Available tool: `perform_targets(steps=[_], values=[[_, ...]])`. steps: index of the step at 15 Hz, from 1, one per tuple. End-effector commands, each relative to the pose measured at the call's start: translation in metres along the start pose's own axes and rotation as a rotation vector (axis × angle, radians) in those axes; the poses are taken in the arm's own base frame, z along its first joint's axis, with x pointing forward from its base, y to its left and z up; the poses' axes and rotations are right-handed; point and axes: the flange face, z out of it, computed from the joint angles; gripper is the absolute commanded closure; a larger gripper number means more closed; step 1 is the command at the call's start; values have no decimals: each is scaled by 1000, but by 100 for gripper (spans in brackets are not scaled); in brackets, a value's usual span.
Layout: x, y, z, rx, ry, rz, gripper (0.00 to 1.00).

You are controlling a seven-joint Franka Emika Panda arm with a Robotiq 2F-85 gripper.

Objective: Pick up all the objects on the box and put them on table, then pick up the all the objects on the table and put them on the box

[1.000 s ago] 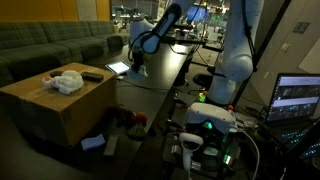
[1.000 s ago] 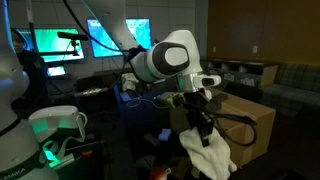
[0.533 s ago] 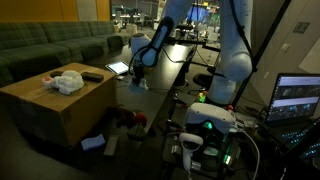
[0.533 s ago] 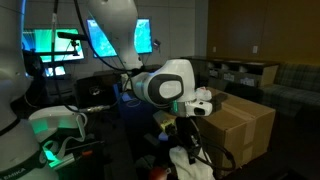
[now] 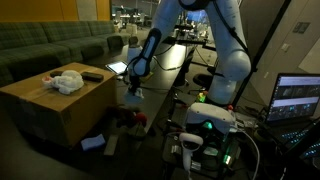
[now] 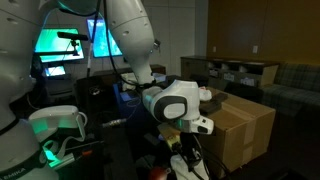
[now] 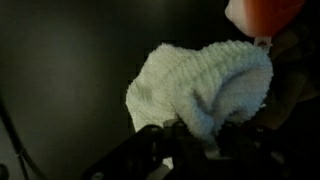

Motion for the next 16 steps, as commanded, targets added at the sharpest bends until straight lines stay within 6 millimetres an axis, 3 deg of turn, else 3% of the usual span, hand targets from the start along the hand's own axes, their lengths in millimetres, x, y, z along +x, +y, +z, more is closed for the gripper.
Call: perform_targets(steps=[1, 2, 4, 10, 13, 16], values=[[19, 2, 9, 20, 26, -6, 92], [22, 4, 12, 20, 29, 0, 53], [25, 6, 12, 20, 36, 13, 45], [20, 5, 2, 22, 68, 25, 1], [11, -11, -5, 51, 102, 19, 0], [-4, -45, -9, 105, 135, -14, 0]])
